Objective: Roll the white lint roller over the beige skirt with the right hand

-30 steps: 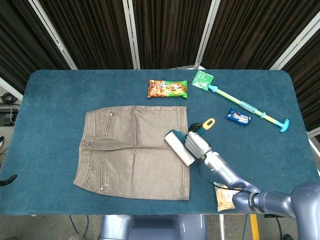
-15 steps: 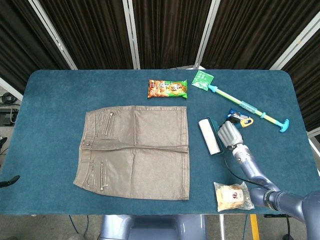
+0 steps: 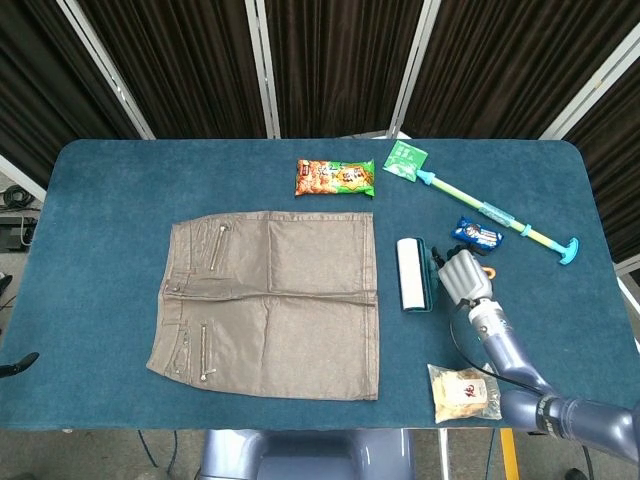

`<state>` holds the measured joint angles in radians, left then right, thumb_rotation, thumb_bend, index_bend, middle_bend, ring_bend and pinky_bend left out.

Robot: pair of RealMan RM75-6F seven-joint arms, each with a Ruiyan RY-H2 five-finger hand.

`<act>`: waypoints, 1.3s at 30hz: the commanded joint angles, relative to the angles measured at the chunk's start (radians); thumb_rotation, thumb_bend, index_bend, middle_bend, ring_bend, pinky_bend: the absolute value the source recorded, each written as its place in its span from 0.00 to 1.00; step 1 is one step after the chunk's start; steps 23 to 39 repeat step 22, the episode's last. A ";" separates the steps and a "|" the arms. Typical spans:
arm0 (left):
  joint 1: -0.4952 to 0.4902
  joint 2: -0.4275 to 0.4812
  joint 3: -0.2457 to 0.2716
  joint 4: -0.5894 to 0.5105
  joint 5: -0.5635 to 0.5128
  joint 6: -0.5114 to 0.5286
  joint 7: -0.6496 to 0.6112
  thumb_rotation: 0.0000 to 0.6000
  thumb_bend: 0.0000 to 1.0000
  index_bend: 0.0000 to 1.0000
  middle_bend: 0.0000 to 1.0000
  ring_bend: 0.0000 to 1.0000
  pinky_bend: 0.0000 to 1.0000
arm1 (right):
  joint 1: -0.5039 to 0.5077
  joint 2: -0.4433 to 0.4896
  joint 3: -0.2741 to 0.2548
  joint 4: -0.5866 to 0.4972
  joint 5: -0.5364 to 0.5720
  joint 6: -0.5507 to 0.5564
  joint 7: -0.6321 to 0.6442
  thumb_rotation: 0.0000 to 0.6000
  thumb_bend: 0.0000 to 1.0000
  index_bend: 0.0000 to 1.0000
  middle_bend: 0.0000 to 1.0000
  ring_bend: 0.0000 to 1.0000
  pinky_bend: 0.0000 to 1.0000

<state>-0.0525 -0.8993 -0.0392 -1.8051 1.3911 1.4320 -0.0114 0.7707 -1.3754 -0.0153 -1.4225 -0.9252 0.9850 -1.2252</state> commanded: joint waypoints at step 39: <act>0.046 0.021 0.035 0.047 0.147 0.100 -0.111 1.00 0.02 0.00 0.00 0.00 0.00 | -0.469 0.270 -0.098 -0.166 -0.592 0.545 1.079 1.00 0.00 0.00 0.00 0.00 0.00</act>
